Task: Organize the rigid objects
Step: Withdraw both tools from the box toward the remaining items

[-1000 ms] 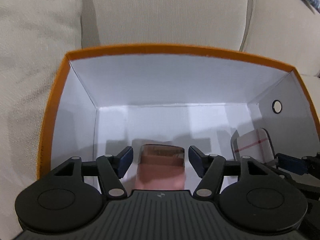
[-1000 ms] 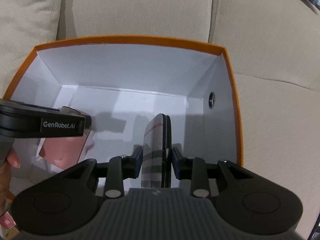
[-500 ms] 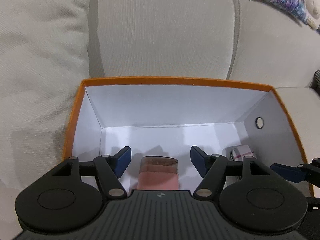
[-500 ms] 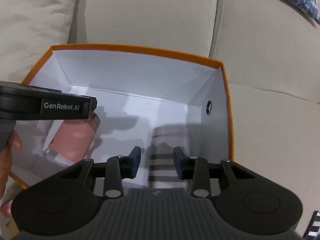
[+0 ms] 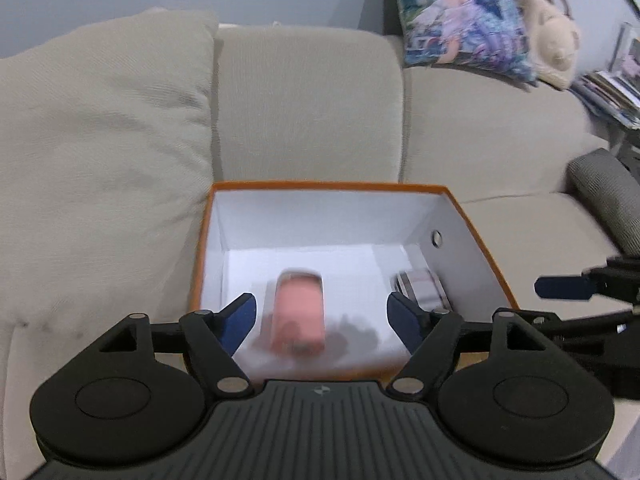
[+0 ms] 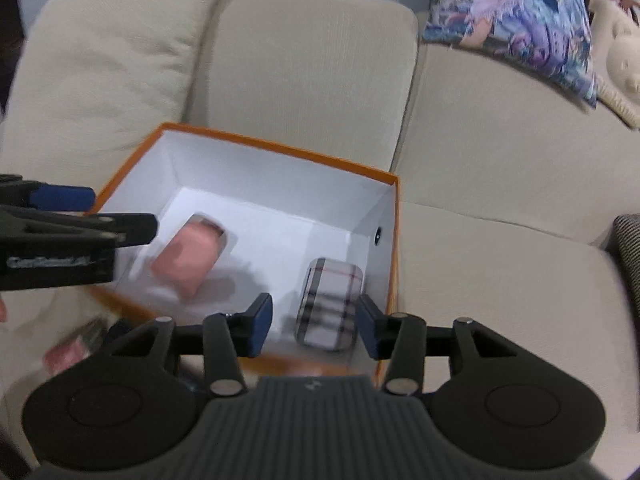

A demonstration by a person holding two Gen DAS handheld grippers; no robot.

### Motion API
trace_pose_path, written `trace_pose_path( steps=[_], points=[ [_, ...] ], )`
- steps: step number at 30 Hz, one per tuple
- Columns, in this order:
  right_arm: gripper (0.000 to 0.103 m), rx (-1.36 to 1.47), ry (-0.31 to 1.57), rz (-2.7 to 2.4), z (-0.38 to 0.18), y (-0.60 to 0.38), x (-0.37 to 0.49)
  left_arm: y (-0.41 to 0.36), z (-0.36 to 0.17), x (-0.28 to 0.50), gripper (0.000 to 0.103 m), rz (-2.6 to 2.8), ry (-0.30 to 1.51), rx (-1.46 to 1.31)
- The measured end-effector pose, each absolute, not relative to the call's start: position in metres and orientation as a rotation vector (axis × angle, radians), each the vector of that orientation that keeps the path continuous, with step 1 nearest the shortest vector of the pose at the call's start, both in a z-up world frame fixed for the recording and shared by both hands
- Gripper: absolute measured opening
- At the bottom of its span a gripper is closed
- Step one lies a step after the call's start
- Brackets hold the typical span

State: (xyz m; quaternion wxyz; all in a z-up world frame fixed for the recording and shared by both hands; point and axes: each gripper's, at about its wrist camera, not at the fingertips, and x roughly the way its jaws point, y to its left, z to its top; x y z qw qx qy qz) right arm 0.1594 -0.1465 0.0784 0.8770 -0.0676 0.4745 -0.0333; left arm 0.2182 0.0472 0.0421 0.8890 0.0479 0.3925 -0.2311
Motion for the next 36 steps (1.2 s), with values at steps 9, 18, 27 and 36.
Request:
trace_pose_path(
  steps=[9, 18, 27, 36],
  points=[
    [0.052, -0.141, 1.127, 0.037, 0.049, -0.134, 0.076, 0.089, 0.012, 0.119, 0.088, -0.466, 0.785, 0.184],
    [0.052, 0.007, 1.174, -0.059, 0.054, -0.153, 0.043, 0.129, 0.016, 0.061, 0.088, -0.47, 0.796, 0.145],
    [0.058, 0.046, 1.033, -0.056, 0.104, -0.114, 0.05, 0.152, 0.053, 0.052, 0.089, -0.449, 0.735, 0.094],
    [0.064, 0.085, 1.126, -0.015, 0.05, -0.136, 0.086, 0.141, 0.019, 0.103, 0.09, -0.434, 0.783, 0.066]
  ],
)
